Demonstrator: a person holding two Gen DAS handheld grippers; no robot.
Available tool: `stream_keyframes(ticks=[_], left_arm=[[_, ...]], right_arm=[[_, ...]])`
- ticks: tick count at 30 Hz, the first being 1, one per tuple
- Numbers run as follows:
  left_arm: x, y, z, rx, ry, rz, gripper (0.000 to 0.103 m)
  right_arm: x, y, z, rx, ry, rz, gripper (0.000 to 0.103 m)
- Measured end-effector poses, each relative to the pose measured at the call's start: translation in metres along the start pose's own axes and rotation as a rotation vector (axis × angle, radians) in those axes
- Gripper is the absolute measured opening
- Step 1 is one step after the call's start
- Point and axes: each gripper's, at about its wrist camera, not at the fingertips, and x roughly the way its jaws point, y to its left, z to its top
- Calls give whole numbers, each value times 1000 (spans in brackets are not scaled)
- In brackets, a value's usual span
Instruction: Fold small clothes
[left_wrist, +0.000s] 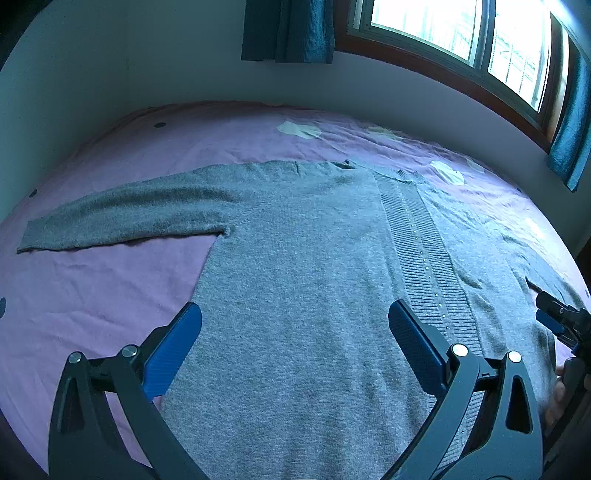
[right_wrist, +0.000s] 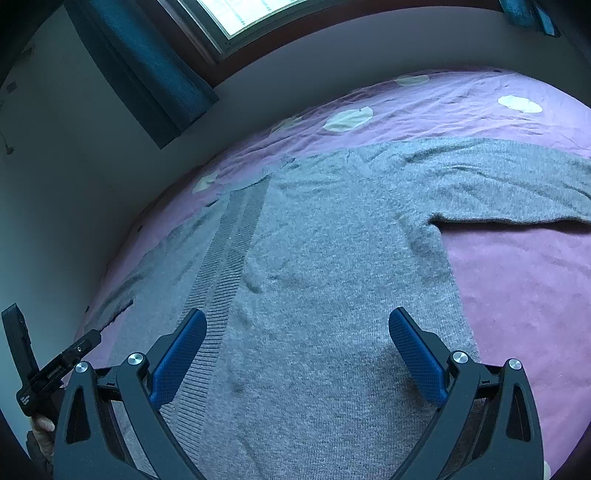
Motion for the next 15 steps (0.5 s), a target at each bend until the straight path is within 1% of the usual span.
stream_keyframes(ticks=[15], left_arm=[[3, 2, -3, -2, 1, 4, 101]], right_arm=[[0, 2, 1, 1, 1, 0, 98]])
